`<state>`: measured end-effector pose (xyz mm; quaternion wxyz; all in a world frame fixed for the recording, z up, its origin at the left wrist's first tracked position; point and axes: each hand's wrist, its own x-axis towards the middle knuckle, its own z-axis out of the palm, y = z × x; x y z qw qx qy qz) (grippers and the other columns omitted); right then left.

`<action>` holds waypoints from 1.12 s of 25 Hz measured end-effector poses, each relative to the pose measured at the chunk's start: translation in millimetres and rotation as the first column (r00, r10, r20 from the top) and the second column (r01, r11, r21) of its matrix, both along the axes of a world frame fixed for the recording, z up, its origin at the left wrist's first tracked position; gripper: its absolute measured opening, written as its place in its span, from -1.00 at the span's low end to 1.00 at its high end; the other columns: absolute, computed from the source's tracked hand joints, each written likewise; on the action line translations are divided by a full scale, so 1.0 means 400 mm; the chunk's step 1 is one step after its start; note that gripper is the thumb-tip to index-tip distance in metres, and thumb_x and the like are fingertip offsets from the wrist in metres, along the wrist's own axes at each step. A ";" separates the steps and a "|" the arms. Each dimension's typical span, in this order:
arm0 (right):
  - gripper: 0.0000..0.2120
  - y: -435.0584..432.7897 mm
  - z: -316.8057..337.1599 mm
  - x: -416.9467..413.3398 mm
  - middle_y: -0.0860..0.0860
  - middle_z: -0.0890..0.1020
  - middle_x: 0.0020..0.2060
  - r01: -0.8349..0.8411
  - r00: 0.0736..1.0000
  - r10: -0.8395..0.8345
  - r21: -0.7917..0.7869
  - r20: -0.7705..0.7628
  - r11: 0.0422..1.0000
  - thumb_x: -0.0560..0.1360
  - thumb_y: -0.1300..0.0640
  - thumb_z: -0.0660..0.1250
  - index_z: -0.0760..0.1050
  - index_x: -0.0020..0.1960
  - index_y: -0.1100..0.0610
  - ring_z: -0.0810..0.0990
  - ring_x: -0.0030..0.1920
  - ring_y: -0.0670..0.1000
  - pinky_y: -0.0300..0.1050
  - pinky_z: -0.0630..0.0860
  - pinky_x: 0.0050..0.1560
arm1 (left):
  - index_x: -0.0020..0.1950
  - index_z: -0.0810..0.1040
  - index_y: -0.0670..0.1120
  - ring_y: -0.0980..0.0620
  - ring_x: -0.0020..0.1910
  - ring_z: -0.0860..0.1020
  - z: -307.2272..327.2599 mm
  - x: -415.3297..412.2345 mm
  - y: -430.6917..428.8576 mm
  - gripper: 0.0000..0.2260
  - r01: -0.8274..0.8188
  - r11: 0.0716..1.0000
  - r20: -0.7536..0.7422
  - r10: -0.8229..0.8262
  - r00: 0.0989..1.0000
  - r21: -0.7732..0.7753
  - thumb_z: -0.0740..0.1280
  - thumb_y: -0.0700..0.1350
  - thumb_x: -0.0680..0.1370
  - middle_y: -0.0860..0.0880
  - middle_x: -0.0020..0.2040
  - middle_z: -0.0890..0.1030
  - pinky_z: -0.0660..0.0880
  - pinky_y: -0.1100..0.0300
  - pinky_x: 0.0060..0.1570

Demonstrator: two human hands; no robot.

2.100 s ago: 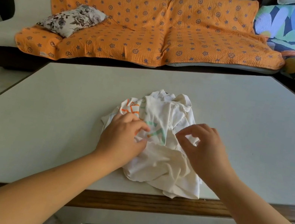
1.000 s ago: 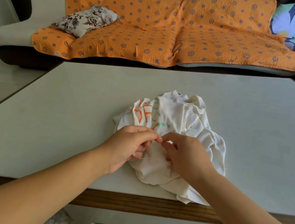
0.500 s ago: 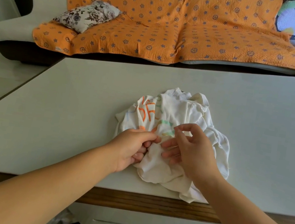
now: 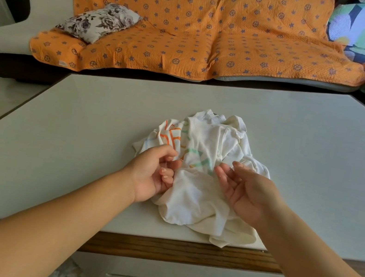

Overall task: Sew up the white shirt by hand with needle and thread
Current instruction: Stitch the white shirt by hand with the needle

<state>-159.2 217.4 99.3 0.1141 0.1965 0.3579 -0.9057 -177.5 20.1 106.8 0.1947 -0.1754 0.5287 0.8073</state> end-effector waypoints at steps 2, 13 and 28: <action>-0.86 0.001 -0.008 0.000 0.19 0.60 -0.25 -0.004 1.000 0.004 0.071 -0.001 0.997 0.65 0.31 0.12 0.41 -0.05 0.22 0.70 -0.37 0.10 -0.12 0.66 -0.35 | -0.27 0.37 -0.06 0.18 -0.60 0.19 -0.001 -0.001 0.016 -0.76 0.020 0.987 -0.102 -0.037 0.994 -0.158 0.32 -0.31 0.50 -0.02 -0.39 0.49 0.14 0.36 -0.62; -0.89 -0.004 -0.016 -0.006 0.17 0.57 -0.34 -0.015 1.000 0.014 0.130 0.006 0.991 0.65 0.32 0.11 0.39 -0.01 0.23 0.67 -0.43 0.08 -0.11 0.65 -0.33 | -0.19 0.17 -0.06 -0.01 0.06 0.67 -0.021 -0.014 0.031 -0.51 0.123 0.764 -0.363 -0.434 0.824 -0.634 0.47 -0.42 0.41 -0.03 -0.32 0.68 0.53 0.10 0.16; -0.84 0.088 -0.003 -0.015 0.11 0.49 -0.32 0.197 0.978 -0.205 0.150 0.039 0.969 0.65 0.29 0.12 0.41 -0.08 0.21 0.63 -0.42 0.04 -0.25 0.56 -0.50 | 0.00 0.39 -0.08 0.09 -0.06 0.59 -0.028 -0.018 0.037 -0.70 0.023 0.678 -0.295 -0.350 0.889 -0.734 0.47 -0.26 0.43 -0.04 -0.07 0.72 0.44 0.27 -0.01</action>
